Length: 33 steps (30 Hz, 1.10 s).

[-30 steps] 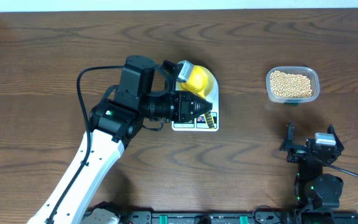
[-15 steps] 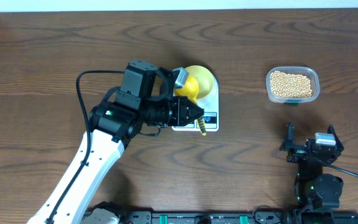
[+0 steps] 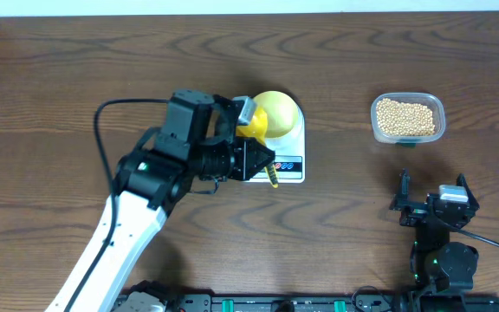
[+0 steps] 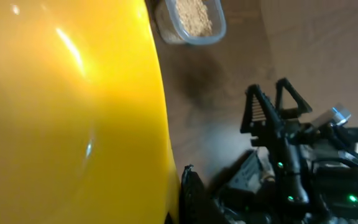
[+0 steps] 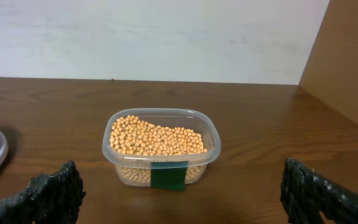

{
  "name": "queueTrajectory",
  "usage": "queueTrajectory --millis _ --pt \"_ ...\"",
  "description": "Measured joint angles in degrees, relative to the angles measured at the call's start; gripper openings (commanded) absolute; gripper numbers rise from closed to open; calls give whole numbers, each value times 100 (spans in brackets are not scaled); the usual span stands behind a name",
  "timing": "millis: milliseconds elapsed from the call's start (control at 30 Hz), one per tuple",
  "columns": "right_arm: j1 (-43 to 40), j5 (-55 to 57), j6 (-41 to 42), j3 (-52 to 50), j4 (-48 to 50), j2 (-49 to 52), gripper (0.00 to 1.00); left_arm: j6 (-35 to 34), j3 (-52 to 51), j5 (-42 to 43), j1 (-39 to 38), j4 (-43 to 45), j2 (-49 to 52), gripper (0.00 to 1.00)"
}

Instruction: Scoop item into bowl and weigh 50g on scale

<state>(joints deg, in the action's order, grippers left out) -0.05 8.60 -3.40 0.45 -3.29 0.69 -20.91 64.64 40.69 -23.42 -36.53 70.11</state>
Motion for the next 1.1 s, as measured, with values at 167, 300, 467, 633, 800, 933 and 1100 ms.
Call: queueTrajectory --millis 167,300,467,633,800,933,1100 --pt "0 0 0 0 0 0 99 -120 0 -1095 -4 -376 -498 7" --pt "0 -2 0 0 0 0 99 -396 0 -2133 -4 -669 -614 7" --pt "0 -2 0 0 0 0 99 -612 0 -2605 -4 -706 -614 7" --pt "0 -2 0 0 0 0 99 -632 0 -2328 -4 -706 -614 7" --pt "0 -2 0 0 0 0 99 -686 0 -1996 -4 -697 -614 7" --pt "0 -2 0 0 0 0 99 -898 0 -1958 -4 -697 -614 7" --pt "0 -2 0 0 0 0 99 -1263 0 -1956 -4 -695 -614 7"
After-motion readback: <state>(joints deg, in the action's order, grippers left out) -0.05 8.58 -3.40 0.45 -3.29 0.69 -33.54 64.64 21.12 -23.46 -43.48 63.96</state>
